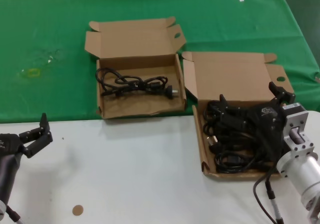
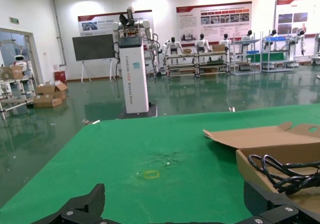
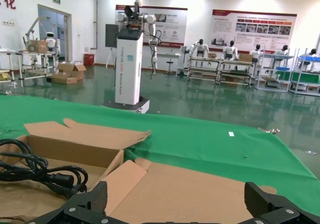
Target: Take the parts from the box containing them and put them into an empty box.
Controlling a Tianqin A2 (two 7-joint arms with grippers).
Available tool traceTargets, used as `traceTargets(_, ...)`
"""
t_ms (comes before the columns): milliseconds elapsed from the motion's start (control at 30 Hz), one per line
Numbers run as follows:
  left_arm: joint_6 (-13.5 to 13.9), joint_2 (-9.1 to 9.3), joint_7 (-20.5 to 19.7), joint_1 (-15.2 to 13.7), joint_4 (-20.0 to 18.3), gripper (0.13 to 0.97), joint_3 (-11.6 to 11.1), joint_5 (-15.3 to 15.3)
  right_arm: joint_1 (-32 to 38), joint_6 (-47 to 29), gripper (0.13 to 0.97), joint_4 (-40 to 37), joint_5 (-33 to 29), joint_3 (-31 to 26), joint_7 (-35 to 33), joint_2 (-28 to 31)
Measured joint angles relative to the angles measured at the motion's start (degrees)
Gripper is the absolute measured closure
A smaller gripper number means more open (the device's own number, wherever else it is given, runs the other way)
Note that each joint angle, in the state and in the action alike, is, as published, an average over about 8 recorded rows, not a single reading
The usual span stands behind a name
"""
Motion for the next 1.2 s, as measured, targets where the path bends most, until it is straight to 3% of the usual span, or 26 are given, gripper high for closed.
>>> traceTargets(1200,0.0,0.0,0.0,0.0,0.0,0.132,0.0,0.0,0.0,0.0,0.129,0.0,0.0,0.0,0.0,0.0)
